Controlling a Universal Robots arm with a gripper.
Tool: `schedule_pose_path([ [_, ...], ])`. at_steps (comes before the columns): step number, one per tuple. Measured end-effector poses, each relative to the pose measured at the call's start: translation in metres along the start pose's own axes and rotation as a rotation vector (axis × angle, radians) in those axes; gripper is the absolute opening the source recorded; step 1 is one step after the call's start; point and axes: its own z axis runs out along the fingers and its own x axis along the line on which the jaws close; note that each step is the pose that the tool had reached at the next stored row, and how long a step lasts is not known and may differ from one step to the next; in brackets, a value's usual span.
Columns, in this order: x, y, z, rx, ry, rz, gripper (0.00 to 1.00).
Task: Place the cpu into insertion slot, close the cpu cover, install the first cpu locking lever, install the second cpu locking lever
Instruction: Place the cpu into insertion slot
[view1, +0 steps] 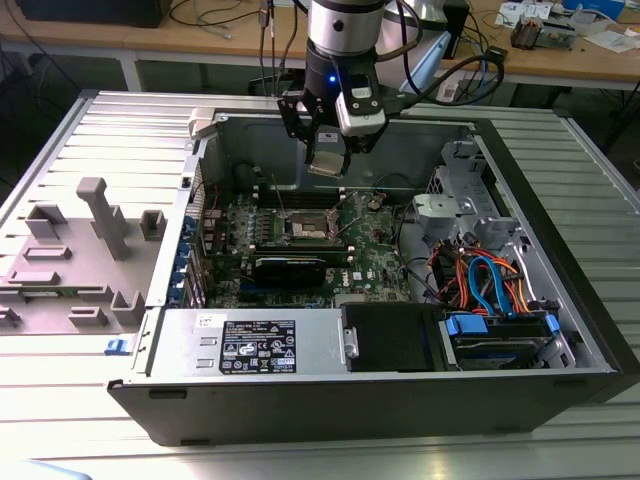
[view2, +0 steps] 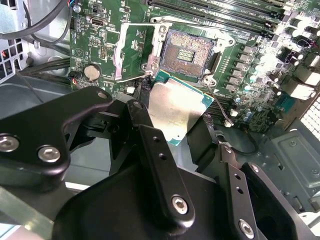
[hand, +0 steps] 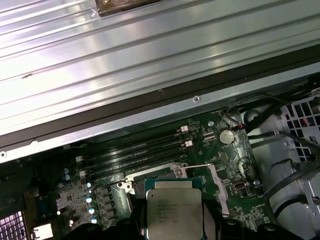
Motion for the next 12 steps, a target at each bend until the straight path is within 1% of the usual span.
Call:
schedule_pose_path([
  [12, 0.0, 0.0, 0.0004, -0.0004, -0.0017, 0.022, 0.55],
])
